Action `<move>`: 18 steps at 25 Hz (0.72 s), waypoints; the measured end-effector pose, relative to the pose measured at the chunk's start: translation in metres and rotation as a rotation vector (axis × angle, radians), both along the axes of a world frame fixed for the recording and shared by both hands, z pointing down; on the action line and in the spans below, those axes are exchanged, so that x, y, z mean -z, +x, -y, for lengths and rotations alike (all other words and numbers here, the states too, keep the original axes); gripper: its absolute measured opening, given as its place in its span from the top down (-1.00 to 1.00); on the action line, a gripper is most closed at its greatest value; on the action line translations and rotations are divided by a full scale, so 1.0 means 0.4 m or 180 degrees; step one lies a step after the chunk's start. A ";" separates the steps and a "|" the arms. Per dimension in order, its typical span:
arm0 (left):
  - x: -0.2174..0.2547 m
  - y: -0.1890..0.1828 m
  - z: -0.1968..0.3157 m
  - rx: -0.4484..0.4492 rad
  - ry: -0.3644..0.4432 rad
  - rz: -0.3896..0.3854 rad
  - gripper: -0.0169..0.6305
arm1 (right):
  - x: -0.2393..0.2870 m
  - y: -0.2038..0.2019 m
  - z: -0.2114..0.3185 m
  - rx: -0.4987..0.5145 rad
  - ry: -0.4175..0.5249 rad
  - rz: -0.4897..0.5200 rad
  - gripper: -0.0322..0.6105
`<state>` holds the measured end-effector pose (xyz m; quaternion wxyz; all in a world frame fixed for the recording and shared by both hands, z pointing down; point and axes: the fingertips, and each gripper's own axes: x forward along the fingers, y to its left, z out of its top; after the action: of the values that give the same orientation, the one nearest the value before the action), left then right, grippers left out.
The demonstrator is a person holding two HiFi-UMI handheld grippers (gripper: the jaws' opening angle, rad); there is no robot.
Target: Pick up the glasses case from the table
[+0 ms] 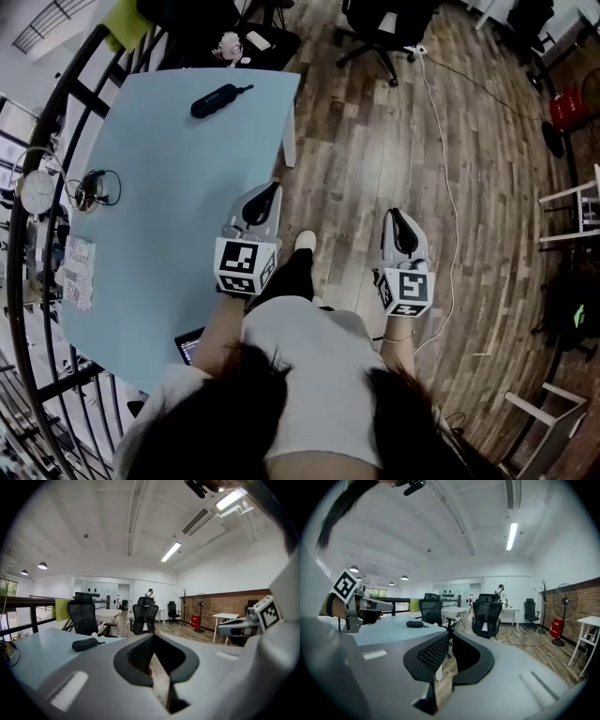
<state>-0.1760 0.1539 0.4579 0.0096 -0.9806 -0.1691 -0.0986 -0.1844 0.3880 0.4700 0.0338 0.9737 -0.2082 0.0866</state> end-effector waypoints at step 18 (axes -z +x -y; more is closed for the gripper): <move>0.009 0.434 0.128 -0.0031 -0.0173 -0.0019 0.77 | 0.062 0.451 0.118 -0.0019 -0.0017 -0.0032 0.59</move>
<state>-0.0023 0.1027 0.4543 -0.0160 -0.9800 -0.1764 -0.0911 -0.0039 0.3408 0.4453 0.0371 0.9746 -0.2048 0.0823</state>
